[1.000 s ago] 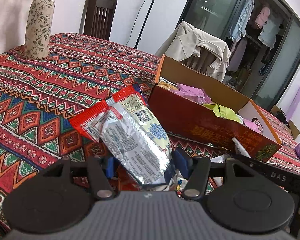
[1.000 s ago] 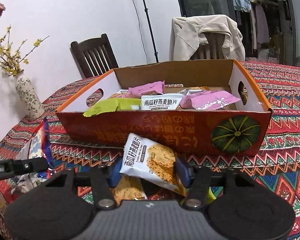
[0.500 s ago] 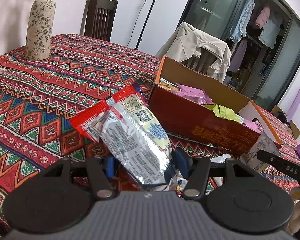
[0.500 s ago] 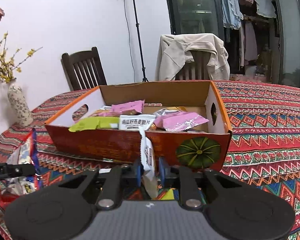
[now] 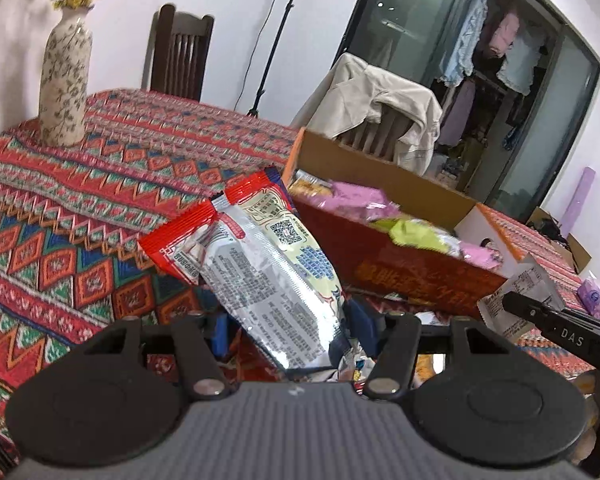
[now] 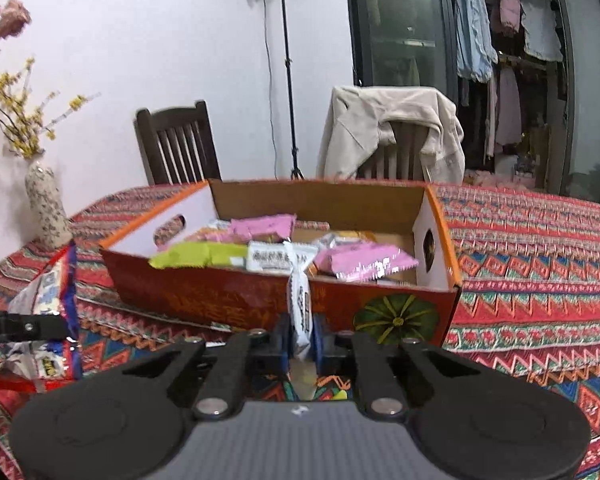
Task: Organize snacks
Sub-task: 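Grasp a thin white packet with the right tool while the left tool holds its packet, then carry both packets over the box and open both tools to drop them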
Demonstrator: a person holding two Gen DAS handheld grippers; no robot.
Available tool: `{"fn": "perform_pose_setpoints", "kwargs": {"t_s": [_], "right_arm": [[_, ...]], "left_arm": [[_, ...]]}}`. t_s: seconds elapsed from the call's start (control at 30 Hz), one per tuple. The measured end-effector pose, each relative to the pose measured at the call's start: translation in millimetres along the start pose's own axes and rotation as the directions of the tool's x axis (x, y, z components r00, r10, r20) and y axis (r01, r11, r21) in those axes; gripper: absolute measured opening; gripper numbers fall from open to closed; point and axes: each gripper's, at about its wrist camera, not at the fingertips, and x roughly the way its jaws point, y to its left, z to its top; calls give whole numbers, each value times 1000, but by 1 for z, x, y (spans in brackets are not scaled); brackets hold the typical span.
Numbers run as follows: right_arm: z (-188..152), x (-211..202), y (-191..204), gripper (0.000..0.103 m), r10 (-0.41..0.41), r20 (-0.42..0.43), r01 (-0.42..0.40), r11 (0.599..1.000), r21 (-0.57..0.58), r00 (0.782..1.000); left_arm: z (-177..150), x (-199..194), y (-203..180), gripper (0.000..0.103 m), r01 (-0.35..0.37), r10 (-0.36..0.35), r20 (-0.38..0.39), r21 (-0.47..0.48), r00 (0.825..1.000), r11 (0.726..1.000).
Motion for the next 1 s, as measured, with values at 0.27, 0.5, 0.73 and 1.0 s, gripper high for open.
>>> {"fn": "perform_pose_setpoints", "kwargs": {"t_s": [0.27,0.5,0.73,1.0], "right_arm": [[32,-21,-5,11,10,109,-10,1000,-1,994],[59,-6,-13,11,-5,149,0,999,33,989],[75,25,-19,11,-30,154,18,997,78,988],[76,57,-28,11,-67,156,51,993,103,986]], "left_arm": [[33,-16,-37,60,-4,-5,89,97,996,995],[68,-6,-74,60,9,-31,147,146,989,989],[89,24,-104,60,4,-30,164,157,986,988],[96,64,-120,60,-31,5,181,145,984,989]]}}
